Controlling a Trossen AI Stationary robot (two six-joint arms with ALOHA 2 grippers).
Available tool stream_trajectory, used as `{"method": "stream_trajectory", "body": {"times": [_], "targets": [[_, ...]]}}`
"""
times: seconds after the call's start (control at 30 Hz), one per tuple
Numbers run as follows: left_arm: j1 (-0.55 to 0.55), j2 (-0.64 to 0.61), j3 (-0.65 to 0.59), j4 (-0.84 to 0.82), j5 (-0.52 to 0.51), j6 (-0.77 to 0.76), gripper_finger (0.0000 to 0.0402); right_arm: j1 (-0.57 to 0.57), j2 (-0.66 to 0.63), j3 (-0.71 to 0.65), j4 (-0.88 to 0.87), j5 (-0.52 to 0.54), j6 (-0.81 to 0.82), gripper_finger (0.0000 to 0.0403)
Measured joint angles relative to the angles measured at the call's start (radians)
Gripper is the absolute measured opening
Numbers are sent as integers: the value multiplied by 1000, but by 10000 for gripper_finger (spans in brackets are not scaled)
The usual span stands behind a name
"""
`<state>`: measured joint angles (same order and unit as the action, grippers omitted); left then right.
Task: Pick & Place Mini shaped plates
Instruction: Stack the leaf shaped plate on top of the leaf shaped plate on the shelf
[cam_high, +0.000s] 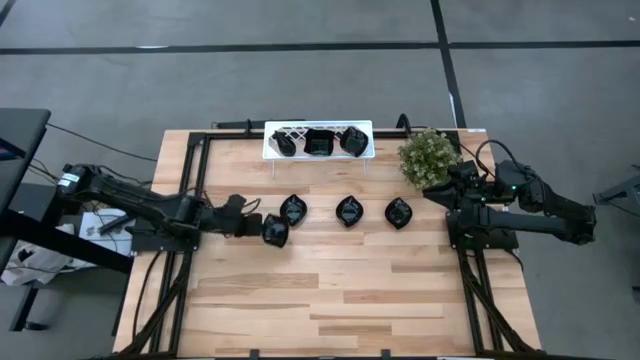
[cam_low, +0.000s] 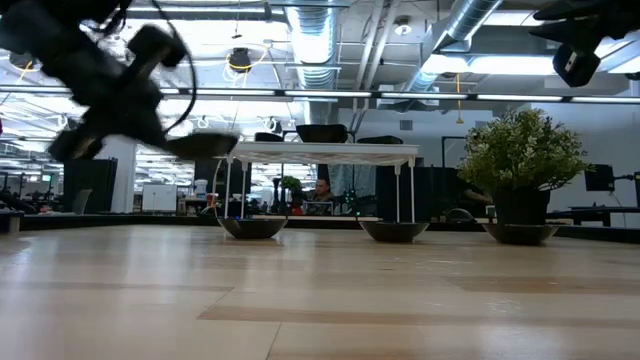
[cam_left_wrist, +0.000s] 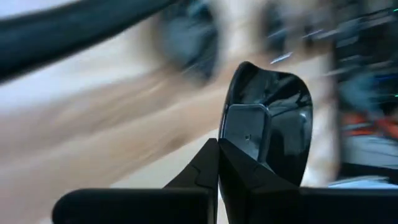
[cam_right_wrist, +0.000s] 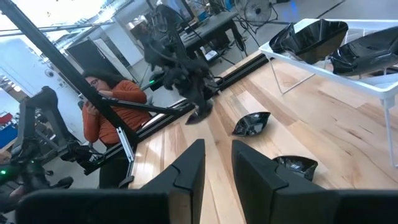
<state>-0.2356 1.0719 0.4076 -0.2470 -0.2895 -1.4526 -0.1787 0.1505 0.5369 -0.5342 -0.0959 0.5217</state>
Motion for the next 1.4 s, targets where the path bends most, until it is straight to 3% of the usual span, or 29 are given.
{"method": "stream_trajectory", "body": {"times": [0.13,0.3,0.63,0.9,1.17,1.4], "targets": [[6,-33,1,220,-114,176,5,0,1,0,47,0,0,75],[42,-12,6,428,-165,344,3,0,13,0,176,-7,1,75],[131,169,223,439,-167,613,3,50,216,1,430,-64,-5,75],[166,319,383,436,-167,800,2,94,383,37,515,-60,-93,75],[212,405,447,435,-167,918,2,94,563,180,497,-56,-265,75],[247,464,509,436,-167,1040,2,92,745,363,294,-10,-420,75]]}}
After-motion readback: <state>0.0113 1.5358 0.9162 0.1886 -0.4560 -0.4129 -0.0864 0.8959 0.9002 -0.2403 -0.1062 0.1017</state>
